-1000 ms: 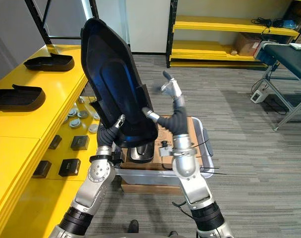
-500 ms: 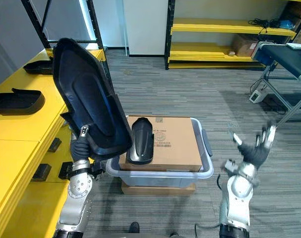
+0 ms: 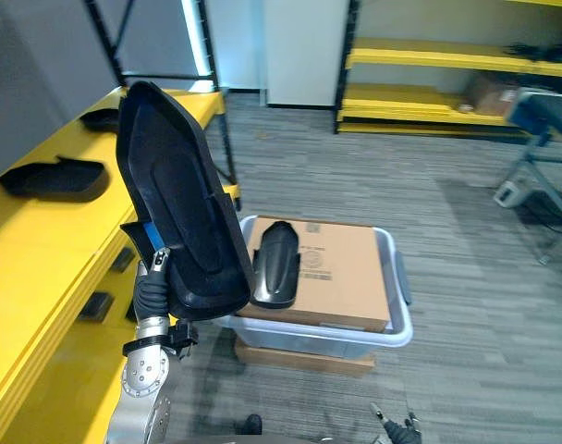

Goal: Walk over and take plastic housings, then place them on the shelf

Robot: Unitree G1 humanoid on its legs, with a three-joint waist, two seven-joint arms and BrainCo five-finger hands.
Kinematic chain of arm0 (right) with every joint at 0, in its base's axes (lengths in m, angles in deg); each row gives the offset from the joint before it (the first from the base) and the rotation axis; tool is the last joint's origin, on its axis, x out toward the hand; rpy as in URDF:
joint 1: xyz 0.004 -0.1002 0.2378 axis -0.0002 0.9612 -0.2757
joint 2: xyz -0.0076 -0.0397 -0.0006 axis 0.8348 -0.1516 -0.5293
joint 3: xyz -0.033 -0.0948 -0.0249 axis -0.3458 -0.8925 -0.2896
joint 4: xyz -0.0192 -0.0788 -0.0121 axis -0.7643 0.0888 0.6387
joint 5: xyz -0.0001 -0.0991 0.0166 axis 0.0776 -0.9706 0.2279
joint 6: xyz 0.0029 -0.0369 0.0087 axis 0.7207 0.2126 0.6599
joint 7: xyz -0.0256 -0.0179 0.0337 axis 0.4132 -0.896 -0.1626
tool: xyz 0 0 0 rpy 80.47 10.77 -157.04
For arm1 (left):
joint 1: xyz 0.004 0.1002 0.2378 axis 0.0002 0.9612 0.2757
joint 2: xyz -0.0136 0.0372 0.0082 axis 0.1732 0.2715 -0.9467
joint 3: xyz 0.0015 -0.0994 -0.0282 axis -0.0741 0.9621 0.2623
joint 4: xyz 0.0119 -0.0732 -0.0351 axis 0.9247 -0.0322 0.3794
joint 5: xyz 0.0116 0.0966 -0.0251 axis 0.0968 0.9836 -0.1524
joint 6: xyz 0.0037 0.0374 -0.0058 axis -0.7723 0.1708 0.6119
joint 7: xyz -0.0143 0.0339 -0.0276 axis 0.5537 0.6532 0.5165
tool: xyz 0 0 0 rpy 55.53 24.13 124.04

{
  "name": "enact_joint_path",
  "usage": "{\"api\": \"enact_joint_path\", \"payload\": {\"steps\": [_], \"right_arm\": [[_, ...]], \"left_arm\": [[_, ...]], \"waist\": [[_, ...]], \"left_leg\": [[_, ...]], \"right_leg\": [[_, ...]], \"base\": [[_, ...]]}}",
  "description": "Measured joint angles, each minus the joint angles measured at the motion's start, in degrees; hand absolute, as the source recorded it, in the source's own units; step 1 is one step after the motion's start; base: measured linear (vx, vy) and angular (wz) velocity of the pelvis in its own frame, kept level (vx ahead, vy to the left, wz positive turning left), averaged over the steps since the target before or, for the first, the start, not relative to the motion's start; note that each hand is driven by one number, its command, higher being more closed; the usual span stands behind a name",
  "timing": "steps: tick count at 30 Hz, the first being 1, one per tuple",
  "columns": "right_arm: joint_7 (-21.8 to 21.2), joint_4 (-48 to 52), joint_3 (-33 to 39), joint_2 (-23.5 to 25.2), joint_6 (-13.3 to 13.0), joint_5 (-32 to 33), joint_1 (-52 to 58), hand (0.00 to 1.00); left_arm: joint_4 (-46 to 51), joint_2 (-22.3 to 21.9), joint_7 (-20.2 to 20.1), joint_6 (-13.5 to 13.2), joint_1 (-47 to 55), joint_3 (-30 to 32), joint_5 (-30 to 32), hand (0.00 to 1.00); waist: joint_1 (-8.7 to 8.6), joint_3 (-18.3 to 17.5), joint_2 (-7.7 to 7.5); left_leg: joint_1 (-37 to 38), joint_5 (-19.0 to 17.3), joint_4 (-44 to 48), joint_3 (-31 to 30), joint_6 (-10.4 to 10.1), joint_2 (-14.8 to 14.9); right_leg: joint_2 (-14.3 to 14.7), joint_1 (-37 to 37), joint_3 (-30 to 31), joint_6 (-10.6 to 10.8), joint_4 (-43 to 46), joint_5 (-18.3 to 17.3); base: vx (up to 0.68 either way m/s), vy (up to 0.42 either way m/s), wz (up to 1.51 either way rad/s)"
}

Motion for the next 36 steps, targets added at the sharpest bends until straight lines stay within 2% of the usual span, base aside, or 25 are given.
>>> {"api": "enact_joint_path", "payload": {"steps": [1,2,3,4,5,7,9,10,11,12,13,14,15,16,17,18,19,20,22,24,26,27,29,33,36], "right_arm": [[0.0,0.0,0.0,0.0,0.0,0.0,-0.5,0.00],[0.0,-0.1,0.0,-0.2,0.0,-0.1,-1.1,0.00],[0.0,-0.2,0.0,-0.7,-0.1,-0.2,-2.3,0.00],[0.0,0.0,-0.1,-1.2,-0.1,-0.3,-3.2,0.00],[0.0,0.3,-0.3,-1.3,0.0,-0.6,-3.3,0.00],[-0.1,0.3,-1.9,-1.6,0.0,-1.3,-2.8,0.00],[-1.2,0.0,-2.2,-1.7,0.0,-1.9,-3.1,0.00],[-1.3,-0.2,-2.2,-1.5,0.0,-2.3,-3.4,0.00],[-1.3,-1.5,-2.2,-1.1,0.4,-2.6,-3.5,0.00],[-1.4,-1.8,-2.2,-0.9,0.9,-3.0,-3.4,0.00],[-1.7,-2.0,-2.2,-0.8,1.4,-3.8,-3.1,0.00],[-2.2,-2.0,-2.3,-0.7,1.7,-4.5,-3.1,0.00],[-2.3,-2.0,-2.3,-0.6,1.8,-4.6,-3.0,0.00],[-2.4,-1.8,-2.8,-0.2,2.1,-4.7,-3.1,0.00],[-2.4,-1.8,-4.0,-0.2,2.1,-4.8,-3.1,0.00],[-2.4,-1.8,-4.3,-0.2,2.1,-4.8,-3.2,0.00],[-2.4,-1.8,-4.7,-0.2,2.1,-4.8,-3.4,0.00],[-2.4,-1.8,-5.0,-0.1,2.1,-4.8,-3.1,0.00],[-2.4,-1.4,-5.3,-0.2,2.0,-4.7,-2.9,0.00],[-2.3,-1.3,-6.3,-0.8,1.9,-4.7,-2.3,0.00],[-2.3,-1.3,-6.3,-0.8,1.8,-4.6,-1.8,0.00],[-2.3,-1.3,-6.3,-0.6,1.7,-4.6,-1.5,0.00],[-2.4,-1.0,-6.9,-0.2,1.6,-4.6,-1.6,0.00],[-2.4,-0.8,-7.3,0.0,1.6,-4.6,-1.6,0.00],[-2.4,-0.8,-7.3,0.2,1.6,-4.6,-1.6,0.00]], "left_arm": [[0.1,-0.3,0.0,0.0,-0.1,0.0,-0.1,1.00],[0.2,-0.6,0.1,0.0,-0.3,0.0,-0.2,1.00],[0.2,-0.5,0.2,-0.1,-0.6,0.0,-0.6,1.00],[0.3,-0.9,0.2,0.0,-0.8,-0.1,-0.6,1.00],[0.2,-1.0,0.0,-0.1,-1.0,-0.2,-0.6,1.00],[0.4,-1.0,0.1,-0.4,-1.2,-1.2,-0.6,1.00],[0.4,-0.9,-0.1,-1.4,-2.5,-2.5,-0.6,1.00],[0.3,-0.9,-0.3,-1.7,-3.0,-2.7,-0.6,1.00],[-0.8,-0.9,-0.8,-1.8,-3.6,-2.8,-0.6,1.00],[-1.4,-0.9,-0.9,-1.8,-3.7,-3.0,-0.6,1.00],[-2.5,-0.8,-1.2,-1.8,-3.9,-3.8,-0.6,1.00],[-3.4,-0.8,-1.3,-1.3,-4.2,-4.4,-0.6,1.00],[-3.8,-0.7,-1.3,-1.2,-4.4,-4.6,-0.6,1.00],[-4.1,-0.4,-1.2,-1.1,-4.6,-4.7,-0.6,1.00],[-4.1,-0.3,-1.1,-1.1,-4.7,-4.6,-0.6,1.00],[-4.1,-0.3,-1.1,-1.2,-4.9,-4.6,-0.6,1.00],[-4.2,-0.3,-1.0,-1.2,-5.4,-5.1,-0.6,1.00],[-4.5,-0.3,-1.0,-1.2,-6.7,-6.1,-0.6,1.00],[-4.7,-0.4,-0.9,-1.3,-8.2,-7.2,-0.5,1.00],[-5.3,-0.5,-0.7,-1.4,-9.1,-8.4,-0.5,1.00],[-5.4,-0.5,-0.7,-1.4,-8.8,-8.7,-0.5,1.00],[-5.4,-0.5,-0.6,-1.5,-8.7,-8.5,-0.5,1.00],[-5.5,-0.5,-0.1,-1.6,-8.1,-8.2,-0.6,1.00],[-6.8,-0.5,-0.1,-1.5,-7.5,-8.9,-0.6,1.00],[-7.6,-0.5,-0.3,-1.5,-7.5,-9.2,-0.6,1.00]], "waist": [[0.02,0.1,-0.06],[0.24,0.8,-0.90],[0.33,1.4,-0.72],[0.24,1.9,-0.03],[0.17,1.8,0.75],[0.29,1.7,0.13],[0.25,1.8,-0.35],[0.44,1.5,0.58],[0.87,1.3,0.09],[1.25,1.2,-0.31],[1.67,1.5,-0.60],[1.34,1.6,-0.52],[0.93,1.6,-0.48],[-0.02,1.9,-0.77],[0.15,1.9,-0.61],[0.12,1.9,-0.63],[0.06,1.7,-0.73],[-0.03,1.7,-0.67],[-0.45,1.5,-0.93],[-1.07,1.2,-1.11],[-1.37,0.8,-1.41],[0.02,0.4,-1.87],[0.32,0.1,-2.17],[0.04,-1.0,-1.76],[-0.15,-1.8,-1.20]], "left_leg": [[-0.9,-0.6,0.2,1.0,0.4,0.1],[-2.6,-1.7,1.9,4.6,1.1,0.5],[-4.8,-3.3,6.2,11.3,3.2,2.0],[-6.4,-5.6,11.7,20.9,6.1,5.7],[-6.0,-7.5,13.4,29.8,5.2,8.6],[-4.5,-10.0,13.6,38.0,6.5,9.3],[-4.8,-12.4,14.8,42.8,5.4,9.4],[-6.2,-12.4,16.7,42.3,5.4,9.4],[-6.2,-13.5,17.1,41.6,6.3,7.7],[-5.9,-14.0,16.8,41.1,6.2,6.5],[-5.2,-15.0,17.4,40.0,7.4,4.8],[-4.3,-16.1,18.2,38.2,8.4,3.7],[-3.6,-16.7,18.6,37.1,8.6,3.4],[-1.7,-17.3,18.4,35.7,8.0,3.0],[0.9,-17.3,16.2,34.1,7.9,2.5],[2.2,-17.0,14.9,33.5,7.5,2.3],[4.4,-16.1,12.5,31.6,7.3,1.8],[6.1,-15.1,10.9,29.7,8.3,1.0],[7.0,-14.6,10.8,27.1,9.0,-0.4],[8.5,-14.6,10.6,22.6,9.0,-3.1],[9.9,-14.9,9.5,20.1,8.8,-4.4],[10.9,-14.8,8.3,18.7,8.8,-5.2],[11.5,-14.6,8.5,17.5,9.2,-5.5],[11.8,-14.8,8.2,16.7,8.8,-4.7],[12.1,-15.5,8.3,16.7,7.6,-2.9]], "right_leg": [[-0.5,0.1,-2.2,0.0,0.1,-0.1],[-1.7,-0.1,-5.0,-0.1,0.5,-0.5],[-3.1,0.2,-7.9,-0.1,1.9,-1.2],[-3.9,1.5,-11.4,0.6,3.6,-2.2],[-5.0,3.5,-14.6,1.9,6.0,-3.4],[-7.4,6.1,-18.1,2.0,6.3,-3.4],[-8.5,8.3,-22.6,2.8,2.2,-2.8],[-8.4,8.9,-23.7,3.1,1.9,-3.0],[-9.1,9.3,-23.5,3.4,2.6,-3.2],[-9.8,9.7,-23.5,2.9,2.8,-3.1],[-11.3,10.5,-22.7,1.0,4.9,-2.6],[-13.4,9.0,-18.7,-4.8,12.1,-2.5],[-13.8,7.7,-14.5,-7.0,16.1,-3.0],[-11.8,4.3,-4.2,-5.2,21.7,-4.7],[-8.1,0.7,3.9,-2.9,24.5,-6.2],[-6.3,-1.0,6.6,-2.6,24.9,-6.7],[-2.9,-4.1,10.4,-2.5,24.5,-7.7],[-0.1,-6.8,12.4,-2.4,23.5,-8.0],[2.5,-9.7,16.0,-2.4,21.5,-8.0],[4.2,-12.3,21.6,-2.1,19.6,-7.7],[4.1,-12.5,22.0,-1.7,17.8,-7.2],[3.7,-12.5,20.7,-1.1,16.0,-6.8],[3.6,-11.9,19.6,-1.3,13.8,-6.6],[4.3,-10.1,17.3,-2.4,8.9,-3.6],[6.3,-7.7,16.4,-2.9,4.3,-1.5]], "base": [[-0.02,0.012,1.72],[-0.02,0.040,1.39],[0.01,0.053,1.65],[0.03,0.066,1.82],[0.04,0.040,1.56],[0.09,0.068,1.37],[0.18,0.157,1.25],[0.13,0.189,0.79],[0.10,0.162,0.58],[0.16,0.208,0.55],[0.24,0.252,0.65],[0.25,0.242,0.73],[0.23,0.211,0.84],[0.19,0.145,0.74],[0.18,0.137,0.65],[0.19,0.114,0.60],[0.19,0.088,0.73],[0.19,0.069,0.86],[0.20,0.024,1.09],[0.21,0.017,1.41],[0.19,-0.007,1.02],[0.20,-0.035,0.74],[0.20,-0.058,0.42],[0.20,-0.062,0.14],[0.18,-0.071,-0.07]]}}
